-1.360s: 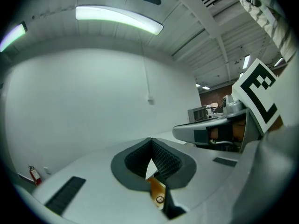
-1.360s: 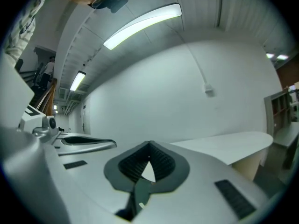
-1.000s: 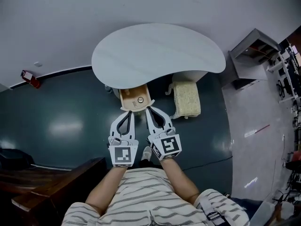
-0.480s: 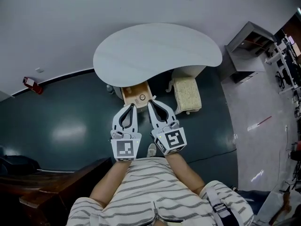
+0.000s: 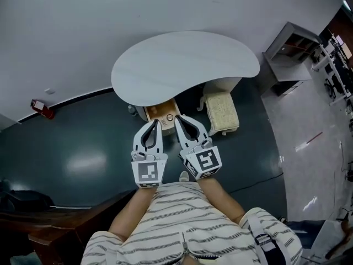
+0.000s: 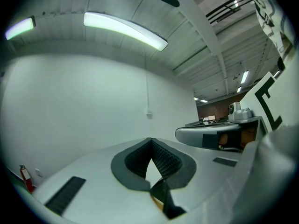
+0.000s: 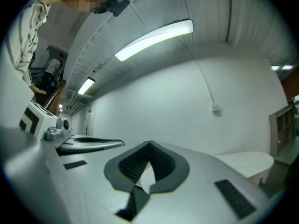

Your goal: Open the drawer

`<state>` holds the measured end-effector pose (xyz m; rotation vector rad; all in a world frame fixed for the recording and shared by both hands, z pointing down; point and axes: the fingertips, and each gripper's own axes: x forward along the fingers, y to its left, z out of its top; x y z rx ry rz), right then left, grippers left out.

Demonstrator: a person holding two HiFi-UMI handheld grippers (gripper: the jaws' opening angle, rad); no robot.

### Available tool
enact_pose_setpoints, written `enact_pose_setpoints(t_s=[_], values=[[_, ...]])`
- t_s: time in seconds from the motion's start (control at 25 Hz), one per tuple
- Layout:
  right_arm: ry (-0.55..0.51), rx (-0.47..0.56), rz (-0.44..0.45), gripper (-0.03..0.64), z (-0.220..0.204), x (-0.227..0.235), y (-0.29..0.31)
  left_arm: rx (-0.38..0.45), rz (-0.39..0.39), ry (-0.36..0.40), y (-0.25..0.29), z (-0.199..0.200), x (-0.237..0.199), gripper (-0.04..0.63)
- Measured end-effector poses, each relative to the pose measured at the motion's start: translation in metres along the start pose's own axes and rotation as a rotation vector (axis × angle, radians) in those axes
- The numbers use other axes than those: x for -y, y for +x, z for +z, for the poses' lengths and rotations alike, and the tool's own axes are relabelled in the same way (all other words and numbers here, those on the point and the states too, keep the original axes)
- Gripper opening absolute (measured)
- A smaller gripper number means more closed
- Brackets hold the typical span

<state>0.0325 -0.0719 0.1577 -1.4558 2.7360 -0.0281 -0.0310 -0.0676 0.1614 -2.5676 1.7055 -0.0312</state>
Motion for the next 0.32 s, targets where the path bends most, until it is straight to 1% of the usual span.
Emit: enact_pose_setpoints(t_s=[0.32], values=[[-0.009,0.012,-0.005,0.014,0.004,0.009,0.001,0.022,-0.009,0.008,0.012,0.007,0.004,0.005]])
